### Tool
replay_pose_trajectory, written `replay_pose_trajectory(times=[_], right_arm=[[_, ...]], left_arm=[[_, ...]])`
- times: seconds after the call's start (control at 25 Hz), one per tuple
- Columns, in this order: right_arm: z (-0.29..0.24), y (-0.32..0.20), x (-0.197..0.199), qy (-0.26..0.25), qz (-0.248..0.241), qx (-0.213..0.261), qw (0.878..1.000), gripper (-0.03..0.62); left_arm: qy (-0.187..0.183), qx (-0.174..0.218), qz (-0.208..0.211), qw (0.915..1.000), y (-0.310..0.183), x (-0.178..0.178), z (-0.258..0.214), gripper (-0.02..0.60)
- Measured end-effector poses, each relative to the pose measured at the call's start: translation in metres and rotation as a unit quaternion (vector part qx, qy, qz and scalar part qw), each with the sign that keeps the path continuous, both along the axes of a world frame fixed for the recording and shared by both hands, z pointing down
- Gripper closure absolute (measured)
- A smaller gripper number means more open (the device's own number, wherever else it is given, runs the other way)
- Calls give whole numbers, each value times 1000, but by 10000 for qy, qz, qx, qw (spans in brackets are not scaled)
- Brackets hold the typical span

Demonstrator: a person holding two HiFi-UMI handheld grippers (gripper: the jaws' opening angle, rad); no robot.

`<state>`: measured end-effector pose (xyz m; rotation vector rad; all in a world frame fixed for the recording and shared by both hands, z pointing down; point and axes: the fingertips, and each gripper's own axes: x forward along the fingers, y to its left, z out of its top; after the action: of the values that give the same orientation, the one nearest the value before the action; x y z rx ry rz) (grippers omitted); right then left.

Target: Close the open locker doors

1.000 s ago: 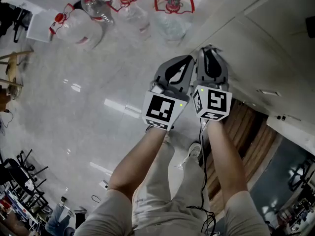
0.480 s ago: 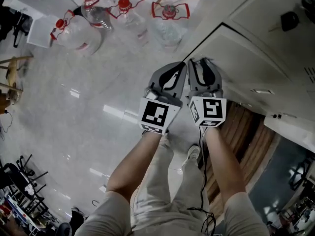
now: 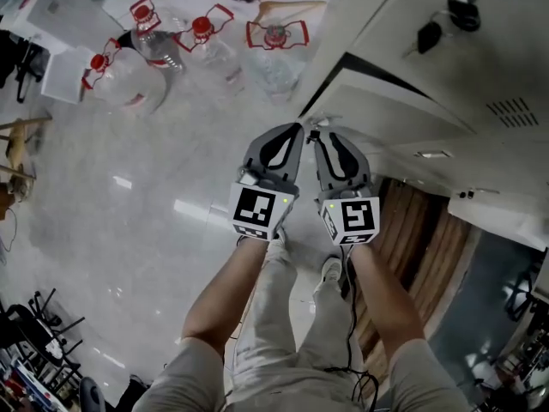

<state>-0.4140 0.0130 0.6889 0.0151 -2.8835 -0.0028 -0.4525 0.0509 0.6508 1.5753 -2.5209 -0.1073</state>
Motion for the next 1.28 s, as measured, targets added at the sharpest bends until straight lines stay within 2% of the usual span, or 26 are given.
replay_pose_trajectory(times=[0.2, 0.28, 0.44, 0.6, 0.72, 0.84, 1.0, 1.12, 1.28], right_arm=[[-18, -5, 27, 3, 148, -131, 9998, 497], [-31, -3, 49, -19, 162, -141, 9998, 525], [-79, -1, 107, -98, 191, -247, 9995, 582], [-135, -12, 165, -136, 150, -433, 9989, 582], [-173, -34, 204, -275, 181, -455, 9984, 582], [-215, -67, 249, -503, 337, -465, 9971, 582], [-285, -102, 313, -783, 411, -131, 9960, 582], [-335, -133, 374, -1068, 628, 76, 9923, 582], [-378, -167, 466, -1236, 1044, 390, 9861, 582]], left_arm=[[24, -37, 162, 9999, 1, 11, -9, 580], [72, -35, 252, 9996, 8, 24, -15, 580], [181, 33, 453, 9988, 25, 63, -47, 580], [319, 38, 751, 9967, 26, 115, -101, 580], [148, 110, 1200, 9926, 1, 162, -144, 580], [64, 391, 1777, 9833, -42, 221, -188, 580], [-143, 498, 2313, 9715, -91, 301, -231, 580], [-162, 596, 2685, 9613, -130, 368, -264, 580], [-243, 511, 3224, 9449, -178, 457, -291, 580]])
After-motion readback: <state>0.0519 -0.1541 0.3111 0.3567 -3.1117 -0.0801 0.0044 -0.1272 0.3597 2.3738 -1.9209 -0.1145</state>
